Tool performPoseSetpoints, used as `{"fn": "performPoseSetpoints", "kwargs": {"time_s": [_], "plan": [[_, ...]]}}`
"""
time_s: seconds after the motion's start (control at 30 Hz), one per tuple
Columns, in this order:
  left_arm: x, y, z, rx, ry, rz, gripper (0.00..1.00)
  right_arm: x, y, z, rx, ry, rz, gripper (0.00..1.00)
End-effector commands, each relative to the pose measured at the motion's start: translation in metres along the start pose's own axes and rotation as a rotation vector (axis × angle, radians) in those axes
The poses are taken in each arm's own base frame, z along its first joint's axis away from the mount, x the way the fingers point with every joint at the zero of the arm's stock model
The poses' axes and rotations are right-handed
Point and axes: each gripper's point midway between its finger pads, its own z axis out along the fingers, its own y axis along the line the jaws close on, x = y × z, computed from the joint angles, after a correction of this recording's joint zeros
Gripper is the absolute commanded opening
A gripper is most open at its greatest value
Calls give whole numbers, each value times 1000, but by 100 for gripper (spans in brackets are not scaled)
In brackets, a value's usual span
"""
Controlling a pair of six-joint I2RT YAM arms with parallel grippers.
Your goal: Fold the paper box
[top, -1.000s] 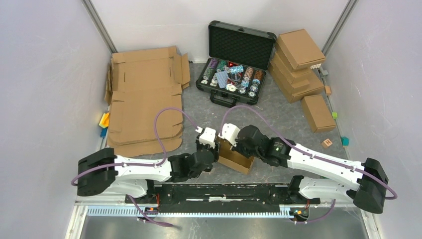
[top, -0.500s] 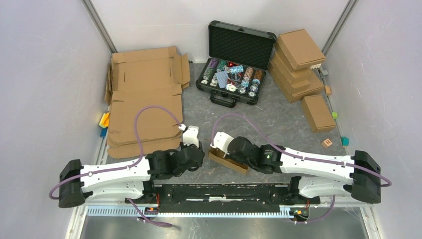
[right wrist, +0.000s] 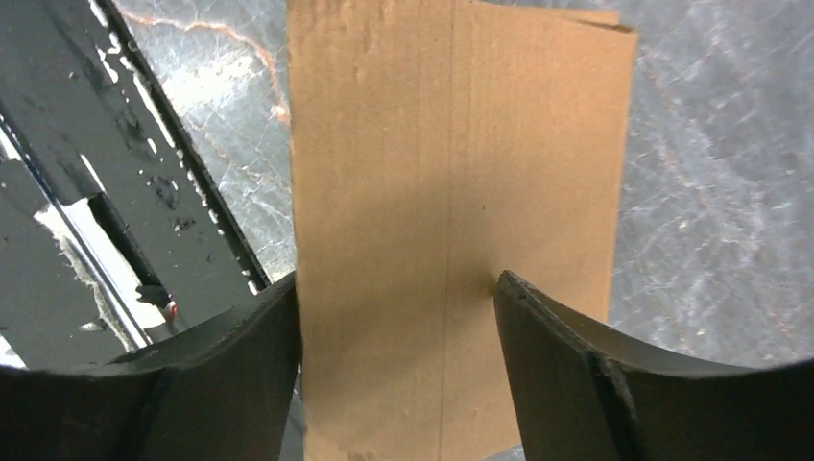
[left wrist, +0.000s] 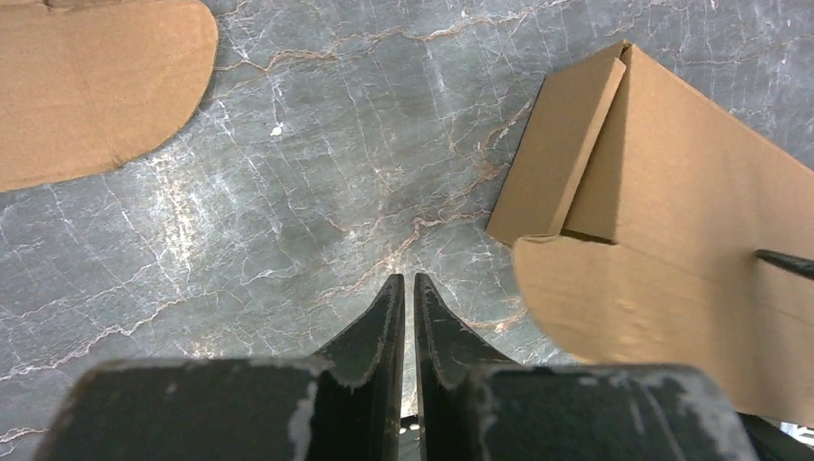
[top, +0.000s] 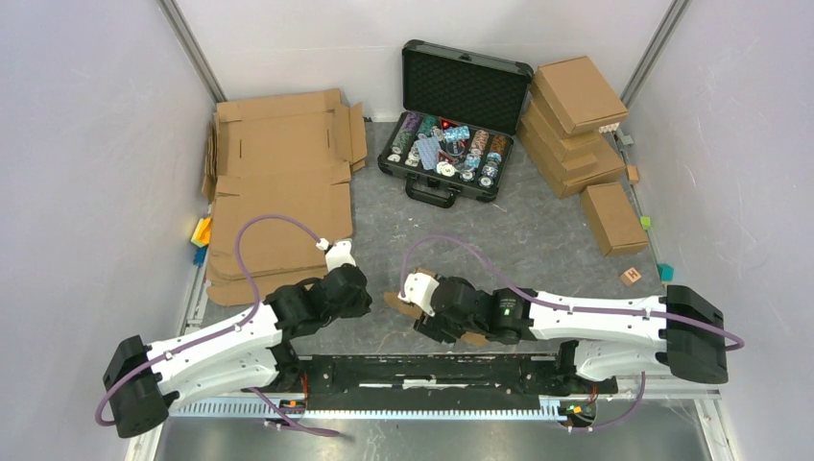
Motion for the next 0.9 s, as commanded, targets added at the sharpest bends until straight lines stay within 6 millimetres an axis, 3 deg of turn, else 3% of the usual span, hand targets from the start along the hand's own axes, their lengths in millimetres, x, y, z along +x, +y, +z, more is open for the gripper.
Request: {"fn": "performPoseSetpoints", "kwargs": {"time_s": [0.0,0.13,0.27,0.5,0.7,0.87], "plan": [[-8,-5,-5,30,-5,-35,14,11,22,9,-100,10,37,81],[-13,-6,-7,32,-10,-21,14,27,38,18,-173,25,51,97],[-15,-9,-6,32,-7,-4,14,35,36,22,-154,29,58,98],[-14,-19,-3,71,19,33,17,9,28,5,-132,-26,60,98],[-13,-35,-8,158,45,51,38,-10,12,-14,-76,-64,65,98],[-13,-39,-15,197,51,67,44,-20,2,-20,-61,-82,76,98]]}}
